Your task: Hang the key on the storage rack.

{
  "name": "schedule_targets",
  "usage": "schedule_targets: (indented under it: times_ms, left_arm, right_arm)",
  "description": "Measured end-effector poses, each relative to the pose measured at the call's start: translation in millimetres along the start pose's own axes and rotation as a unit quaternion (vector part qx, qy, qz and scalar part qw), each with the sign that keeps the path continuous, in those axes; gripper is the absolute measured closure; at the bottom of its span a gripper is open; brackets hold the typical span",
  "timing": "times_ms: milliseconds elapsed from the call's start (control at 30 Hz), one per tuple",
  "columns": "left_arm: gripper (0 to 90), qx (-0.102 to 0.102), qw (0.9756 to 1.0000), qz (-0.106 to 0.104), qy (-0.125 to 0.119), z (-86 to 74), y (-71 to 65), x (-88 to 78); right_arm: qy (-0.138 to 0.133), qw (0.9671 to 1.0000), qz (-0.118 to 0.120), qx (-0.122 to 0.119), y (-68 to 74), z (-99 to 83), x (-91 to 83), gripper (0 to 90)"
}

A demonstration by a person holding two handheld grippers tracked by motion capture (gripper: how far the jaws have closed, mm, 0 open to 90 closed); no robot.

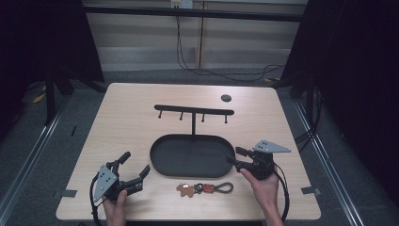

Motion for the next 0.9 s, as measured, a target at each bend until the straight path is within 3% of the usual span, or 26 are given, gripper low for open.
schedule_targets:
  times_ms: [100, 167, 267, 433, 533, 800, 900]
  left_arm:
    - [15.7, 0.003, 1.0000, -0.001, 0.001, 0.1, 0.3, 0.0]
    - [15.7, -0.008, 1.0000, 0.006, -0.002, -0.3, -0.5, -0.2]
    - [15.7, -0.007, 1.0000, 0.006, -0.001, -0.3, -0.4, -0.2]
    - [15.7, -0.007, 1.0000, 0.007, -0.001, -0.2, 0.3, -0.2]
    - [15.7, -0.007, 1.0000, 0.004, -0.002, -0.3, -0.7, -0.2]
    - [15.7, -0.004, 0.9999, 0.010, 0.000, -0.2, 0.4, -0.5]
    - [15.7, -0.004, 1.0000, 0.003, 0.000, -0.2, -0.2, -0.1]
  right_arm:
    - [0.020, 0.9995, 0.022, -0.007, 3.3, 6.2, -3.1, 50.3]
    - [0.030, 0.9988, 0.038, -0.005, 4.0, 8.9, -5.7, 50.3]
    - [0.040, 0.9971, 0.064, -0.002, 3.1, 12.2, -9.5, 51.2]
    - [0.088, 0.9922, 0.086, -0.021, 4.8, 8.6, -8.1, 55.0]
    - [0.117, 0.9887, 0.087, -0.032, 6.7, 6.2, -5.6, 54.2]
    - [0.155, 0.9832, 0.091, -0.031, 8.4, 6.6, -7.2, 51.7]
    - [0.166, 0.9804, 0.101, -0.030, 8.6, 4.1, -8.6, 57.0]
Point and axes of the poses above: each handheld gripper's, and its own axes: x roughly forward along the jaws, z roughly out of its top, y roughly to its left, the point moved 5 cm from there along x, roughly forward along the jaws, and after that the axes turned 9 degrees about -x, right-handed, at the moved point
